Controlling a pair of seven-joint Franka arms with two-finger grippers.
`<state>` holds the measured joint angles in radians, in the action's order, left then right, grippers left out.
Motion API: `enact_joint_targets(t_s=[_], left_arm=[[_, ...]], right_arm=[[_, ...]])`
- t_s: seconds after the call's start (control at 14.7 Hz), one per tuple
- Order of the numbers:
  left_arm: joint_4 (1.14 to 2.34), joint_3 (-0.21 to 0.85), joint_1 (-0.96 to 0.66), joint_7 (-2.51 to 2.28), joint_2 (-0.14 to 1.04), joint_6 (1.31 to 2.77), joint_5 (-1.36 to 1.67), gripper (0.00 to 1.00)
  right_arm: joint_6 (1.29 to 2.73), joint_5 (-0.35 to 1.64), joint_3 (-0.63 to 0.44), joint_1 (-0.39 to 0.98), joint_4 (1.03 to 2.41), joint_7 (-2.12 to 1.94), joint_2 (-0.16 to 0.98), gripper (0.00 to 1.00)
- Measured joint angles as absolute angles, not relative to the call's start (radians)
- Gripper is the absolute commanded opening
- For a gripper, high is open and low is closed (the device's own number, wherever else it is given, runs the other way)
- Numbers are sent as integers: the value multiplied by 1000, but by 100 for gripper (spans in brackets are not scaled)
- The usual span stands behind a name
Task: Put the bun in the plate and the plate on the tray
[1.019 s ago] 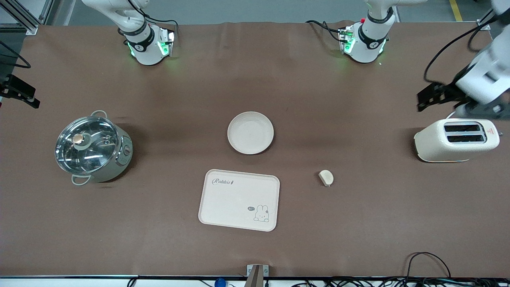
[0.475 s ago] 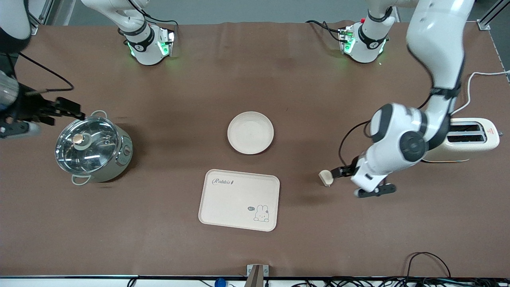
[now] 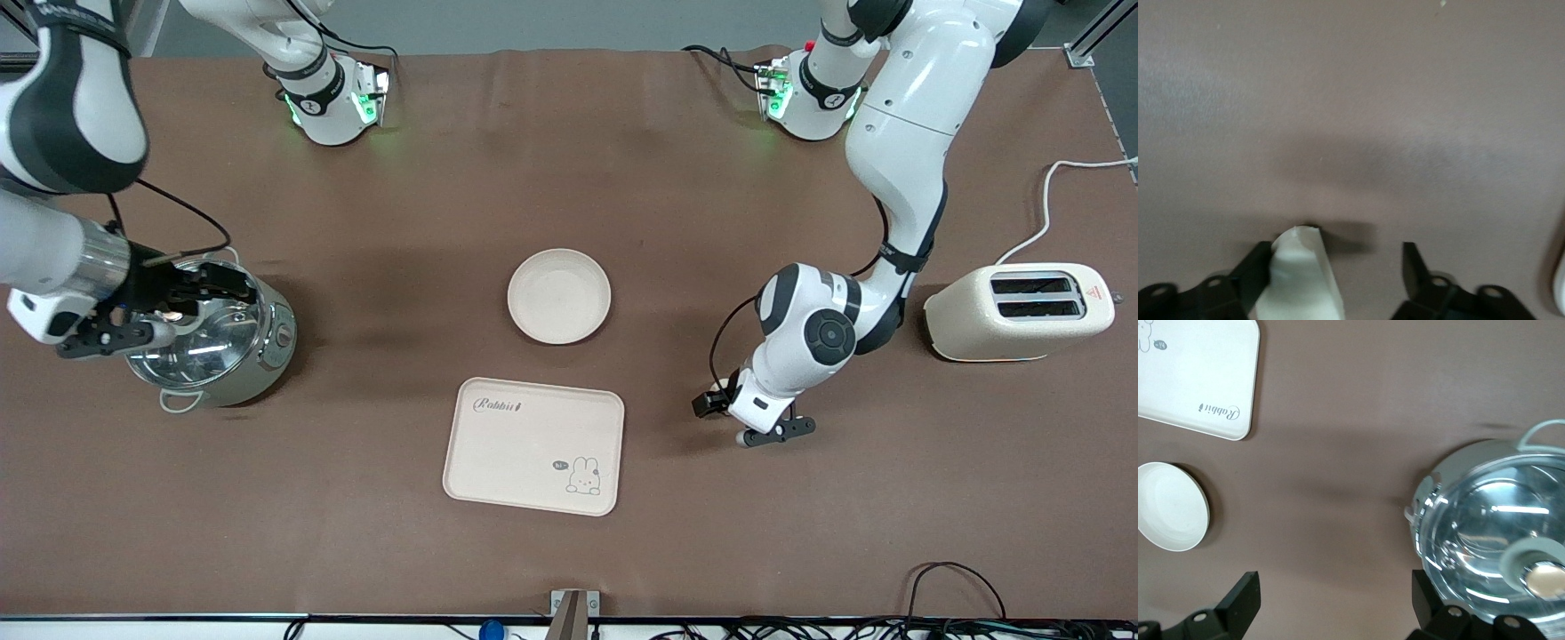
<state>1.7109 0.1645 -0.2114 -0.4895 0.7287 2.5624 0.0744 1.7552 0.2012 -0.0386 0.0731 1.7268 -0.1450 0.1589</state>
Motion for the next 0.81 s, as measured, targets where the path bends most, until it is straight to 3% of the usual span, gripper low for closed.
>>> enact_joint_targets(t_s=[0.2, 0.54, 0.81], left_arm=[[1730, 165, -214, -487, 715, 2563, 74, 0], [1734, 170, -241, -492, 697, 2560, 74, 0], [1668, 179, -379, -784, 647, 2424, 74, 0]], right_arm=[[1837, 278, -37, 116, 1807, -140, 161, 100], [1951, 378, -37, 150, 1943, -120, 161, 100], [2050, 461, -37, 200, 2031, -104, 161, 100]])
